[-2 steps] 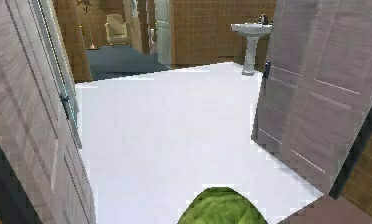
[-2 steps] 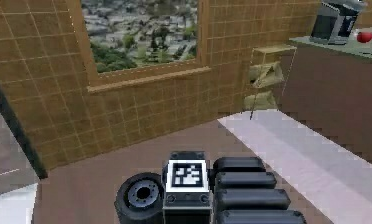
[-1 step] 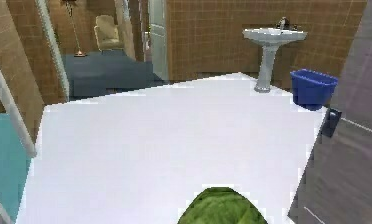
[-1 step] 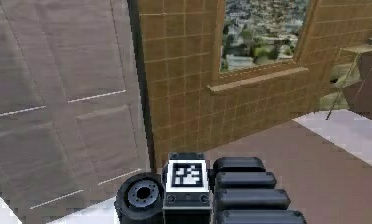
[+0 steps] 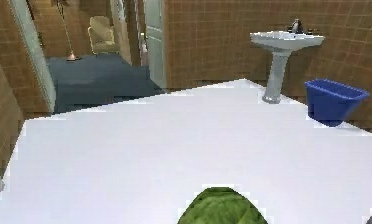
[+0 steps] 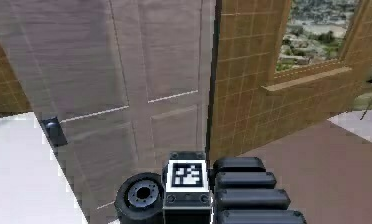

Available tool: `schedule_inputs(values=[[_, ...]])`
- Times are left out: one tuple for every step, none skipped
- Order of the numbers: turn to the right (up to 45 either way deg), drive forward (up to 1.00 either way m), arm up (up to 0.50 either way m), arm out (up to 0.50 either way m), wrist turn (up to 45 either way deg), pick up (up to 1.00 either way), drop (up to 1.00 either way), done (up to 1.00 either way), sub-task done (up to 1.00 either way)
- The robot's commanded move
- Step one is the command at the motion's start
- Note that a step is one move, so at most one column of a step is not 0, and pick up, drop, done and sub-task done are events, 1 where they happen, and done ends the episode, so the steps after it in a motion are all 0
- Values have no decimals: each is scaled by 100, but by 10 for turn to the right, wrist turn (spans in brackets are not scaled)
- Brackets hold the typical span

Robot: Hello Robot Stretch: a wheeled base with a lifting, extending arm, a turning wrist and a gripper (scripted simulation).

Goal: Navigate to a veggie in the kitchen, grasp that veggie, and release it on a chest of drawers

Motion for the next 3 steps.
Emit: schedule_inputs(values=[[-240,0,0,0,0,0,0,0,0],[0,100,0,0,0,0,0,0,0],[-30,0,0,0,0,0,0,0,0]])
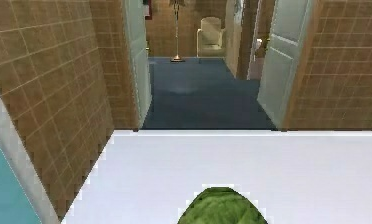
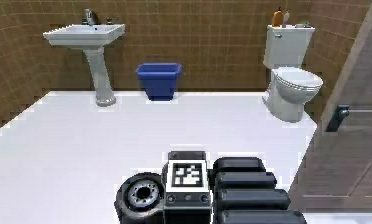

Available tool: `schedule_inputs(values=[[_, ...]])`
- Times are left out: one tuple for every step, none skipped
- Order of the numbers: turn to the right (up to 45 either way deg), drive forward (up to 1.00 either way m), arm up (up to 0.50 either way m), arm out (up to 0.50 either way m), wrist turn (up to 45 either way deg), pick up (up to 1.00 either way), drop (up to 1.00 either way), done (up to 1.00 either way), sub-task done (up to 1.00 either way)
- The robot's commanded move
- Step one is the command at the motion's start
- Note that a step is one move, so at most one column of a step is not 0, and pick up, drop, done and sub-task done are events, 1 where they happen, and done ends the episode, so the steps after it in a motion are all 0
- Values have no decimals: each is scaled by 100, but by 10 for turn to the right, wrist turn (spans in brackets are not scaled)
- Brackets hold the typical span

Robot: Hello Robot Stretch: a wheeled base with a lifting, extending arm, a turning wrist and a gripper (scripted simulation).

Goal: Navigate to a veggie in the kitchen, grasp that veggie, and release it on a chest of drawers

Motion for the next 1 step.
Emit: schedule_inputs(values=[[0,100,0,0,0,0,0,0,0]])
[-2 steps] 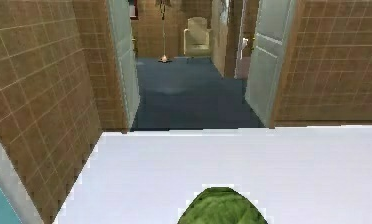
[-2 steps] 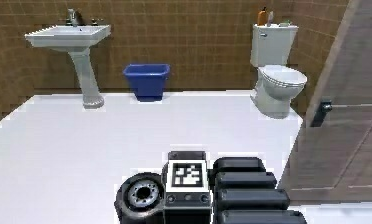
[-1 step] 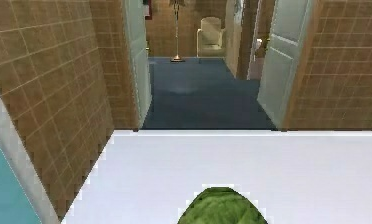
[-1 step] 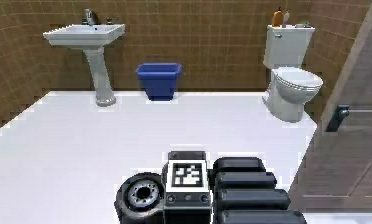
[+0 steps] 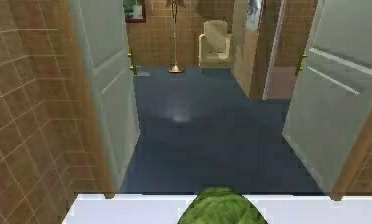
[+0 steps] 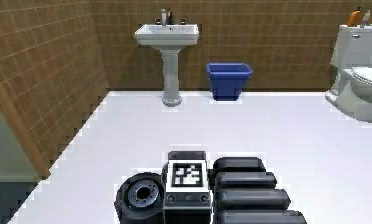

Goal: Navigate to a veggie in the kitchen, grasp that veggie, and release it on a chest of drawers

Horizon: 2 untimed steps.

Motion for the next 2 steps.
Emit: schedule_inputs(values=[[0,85,0,0,0,0,0,0,0],[0,100,0,0,0,0,0,0,0]])
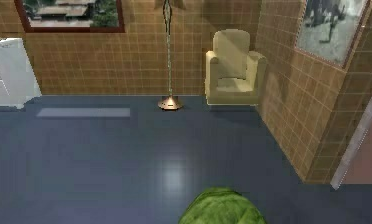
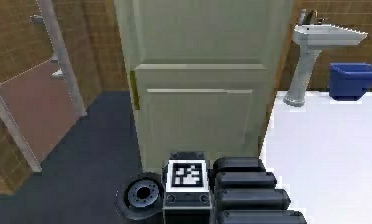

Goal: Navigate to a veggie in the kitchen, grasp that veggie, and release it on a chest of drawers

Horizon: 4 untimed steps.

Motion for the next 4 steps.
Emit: schedule_inputs(values=[[0,50,0,0,0,0,0,0,0],[-390,0,0,0,0,0,0,0,0],[0,45,0,0,0,0,0,0,0],[-240,0,0,0,0,0,0,0,0]])
